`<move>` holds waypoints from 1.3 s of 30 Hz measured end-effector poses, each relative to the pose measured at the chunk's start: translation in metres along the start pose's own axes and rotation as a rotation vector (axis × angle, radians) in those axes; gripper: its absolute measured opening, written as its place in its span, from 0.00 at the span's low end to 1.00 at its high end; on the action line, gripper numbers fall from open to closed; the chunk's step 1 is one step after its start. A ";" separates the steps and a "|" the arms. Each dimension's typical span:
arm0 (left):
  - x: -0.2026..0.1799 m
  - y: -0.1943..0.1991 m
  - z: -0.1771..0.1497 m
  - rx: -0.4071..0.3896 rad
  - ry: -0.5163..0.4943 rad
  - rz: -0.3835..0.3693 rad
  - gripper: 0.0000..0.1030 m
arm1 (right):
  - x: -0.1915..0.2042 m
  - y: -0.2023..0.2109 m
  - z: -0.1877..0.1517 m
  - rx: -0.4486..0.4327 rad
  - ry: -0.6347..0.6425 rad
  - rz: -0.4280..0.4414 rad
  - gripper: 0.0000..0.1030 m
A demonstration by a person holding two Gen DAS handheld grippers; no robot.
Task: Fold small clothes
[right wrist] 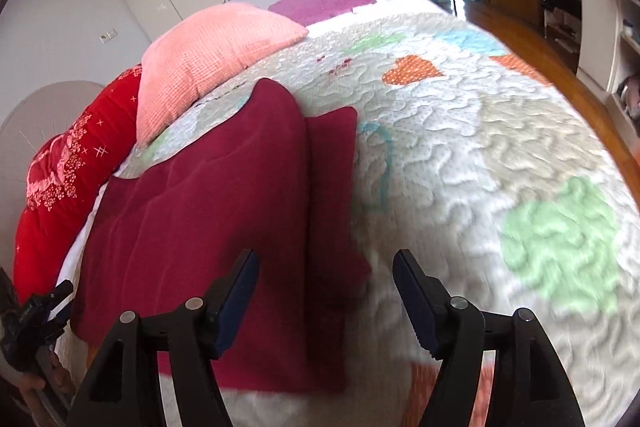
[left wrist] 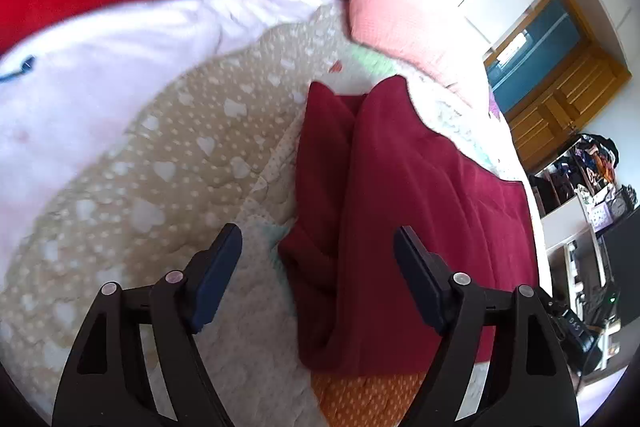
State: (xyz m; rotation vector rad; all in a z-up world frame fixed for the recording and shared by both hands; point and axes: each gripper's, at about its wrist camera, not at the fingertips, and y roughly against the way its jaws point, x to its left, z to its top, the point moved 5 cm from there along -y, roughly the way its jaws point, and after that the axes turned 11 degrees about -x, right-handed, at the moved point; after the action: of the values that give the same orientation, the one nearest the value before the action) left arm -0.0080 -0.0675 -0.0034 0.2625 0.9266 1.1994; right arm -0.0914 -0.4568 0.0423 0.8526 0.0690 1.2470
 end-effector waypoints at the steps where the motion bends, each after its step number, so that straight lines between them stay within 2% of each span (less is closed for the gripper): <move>1: 0.000 -0.006 -0.002 0.022 0.006 -0.005 0.77 | -0.002 -0.006 0.002 0.010 -0.004 0.010 0.66; 6: -0.010 -0.017 -0.005 0.009 -0.078 0.029 0.79 | 0.003 -0.018 0.008 0.005 0.019 0.018 0.68; 8: -0.012 -0.017 -0.005 0.013 -0.098 0.032 0.79 | 0.004 -0.017 0.010 0.001 0.045 -0.017 0.68; 11: -0.007 -0.015 -0.005 0.013 -0.062 0.032 0.79 | 0.025 0.004 0.025 -0.088 0.126 -0.083 0.68; 14: -0.004 -0.009 -0.011 0.010 -0.041 0.034 0.79 | 0.070 0.013 0.037 -0.100 0.194 -0.010 0.68; 17: -0.004 -0.004 -0.017 -0.001 -0.049 0.029 0.79 | 0.139 -0.002 0.032 -0.003 0.261 0.138 0.68; 20: -0.005 -0.003 -0.020 -0.009 -0.069 0.031 0.79 | 0.196 -0.037 0.016 0.121 0.271 0.254 0.68; 25: -0.005 -0.006 -0.018 0.010 -0.061 0.024 0.79 | 0.255 -0.087 0.006 0.207 0.317 0.297 0.68; 29: -0.004 -0.009 -0.016 0.012 -0.063 0.023 0.79 | 0.294 -0.109 -0.002 0.286 0.397 0.314 0.68; 31: -0.004 -0.010 -0.015 0.011 -0.068 0.025 0.80 | 0.307 -0.118 -0.003 0.294 0.435 0.304 0.68; 35: -0.005 -0.012 -0.014 0.005 -0.071 0.024 0.80 | 0.326 -0.141 -0.017 0.406 0.431 0.310 0.68; 39: -0.005 -0.014 -0.013 0.005 -0.062 0.015 0.80 | 0.338 -0.148 -0.024 0.423 0.452 0.300 0.68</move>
State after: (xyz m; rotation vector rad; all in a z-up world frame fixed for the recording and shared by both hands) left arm -0.0086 -0.0811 -0.0176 0.3099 0.8751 1.1965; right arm 0.1359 -0.1669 0.0698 0.9473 0.6030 1.7271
